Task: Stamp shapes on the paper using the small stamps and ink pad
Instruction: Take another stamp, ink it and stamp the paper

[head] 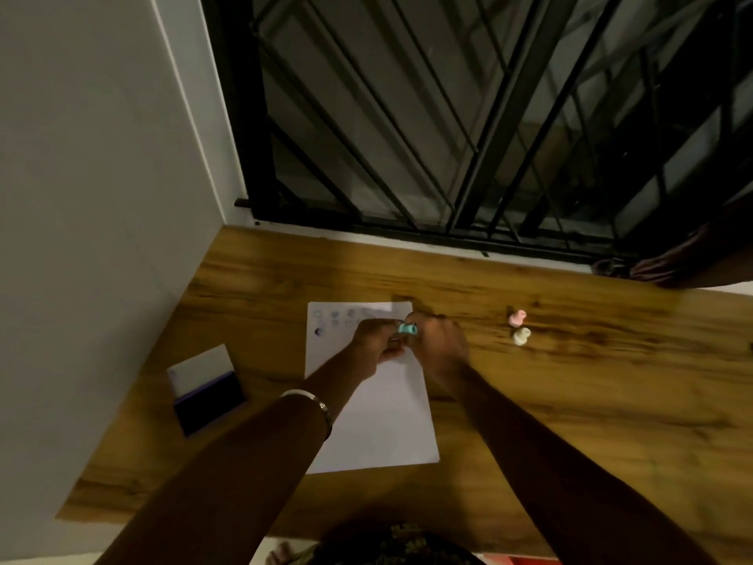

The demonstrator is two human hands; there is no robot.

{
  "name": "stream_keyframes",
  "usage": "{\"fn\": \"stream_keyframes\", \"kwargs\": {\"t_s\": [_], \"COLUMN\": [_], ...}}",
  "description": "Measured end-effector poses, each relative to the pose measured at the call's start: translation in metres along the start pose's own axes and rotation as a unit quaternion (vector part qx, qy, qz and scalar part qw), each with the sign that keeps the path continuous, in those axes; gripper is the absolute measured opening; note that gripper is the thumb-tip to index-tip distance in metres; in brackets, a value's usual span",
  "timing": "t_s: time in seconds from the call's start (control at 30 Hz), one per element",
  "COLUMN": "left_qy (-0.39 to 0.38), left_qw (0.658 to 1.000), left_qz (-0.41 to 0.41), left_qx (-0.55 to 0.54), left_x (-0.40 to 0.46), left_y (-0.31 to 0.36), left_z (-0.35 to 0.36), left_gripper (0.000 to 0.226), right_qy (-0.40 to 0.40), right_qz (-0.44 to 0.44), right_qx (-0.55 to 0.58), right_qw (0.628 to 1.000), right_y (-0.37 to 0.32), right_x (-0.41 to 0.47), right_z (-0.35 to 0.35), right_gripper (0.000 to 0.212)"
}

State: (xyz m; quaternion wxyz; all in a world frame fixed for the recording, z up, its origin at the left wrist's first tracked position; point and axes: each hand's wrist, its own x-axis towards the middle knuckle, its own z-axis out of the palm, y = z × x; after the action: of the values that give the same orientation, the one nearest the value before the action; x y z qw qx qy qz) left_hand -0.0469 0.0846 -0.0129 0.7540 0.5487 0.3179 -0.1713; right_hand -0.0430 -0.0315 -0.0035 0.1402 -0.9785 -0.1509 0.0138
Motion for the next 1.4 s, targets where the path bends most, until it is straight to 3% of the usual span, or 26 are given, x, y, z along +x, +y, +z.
{"fn": "stream_keyframes", "kwargs": {"t_s": [0.1,0.27,0.7,1.1,1.4], "left_qy": [-0.011,-0.013,-0.019,0.014,-0.031], "left_qw": [1.0,1.0,0.999,0.997,0.999], "left_qz": [-0.004,-0.003,0.021,0.007,-0.012], "left_qx": [-0.002,0.005,-0.03,-0.073,-0.04], "left_x": [0.001,0.01,0.014,0.012,0.009], "left_y": [-0.004,-0.011,-0.011,-0.015,-0.01], "left_z": [0.016,0.04,0.078,0.08,0.071], "left_gripper": [0.004,0.029,0.037,0.036,0.034], "right_qy": [-0.01,-0.033,-0.004,0.008,0.034], "right_qz": [0.01,-0.01,-0.037,-0.037,-0.015], "right_qx": [-0.016,-0.064,-0.001,0.02,0.004], "right_qw": [1.0,0.997,0.999,0.999,0.999], "right_y": [0.017,0.044,0.088,0.092,0.075], "right_x": [-0.001,-0.002,0.001,0.0,-0.002], "right_z": [-0.004,-0.006,-0.032,-0.031,-0.027], "right_gripper": [0.018,0.026,0.02,0.022,0.016]}}
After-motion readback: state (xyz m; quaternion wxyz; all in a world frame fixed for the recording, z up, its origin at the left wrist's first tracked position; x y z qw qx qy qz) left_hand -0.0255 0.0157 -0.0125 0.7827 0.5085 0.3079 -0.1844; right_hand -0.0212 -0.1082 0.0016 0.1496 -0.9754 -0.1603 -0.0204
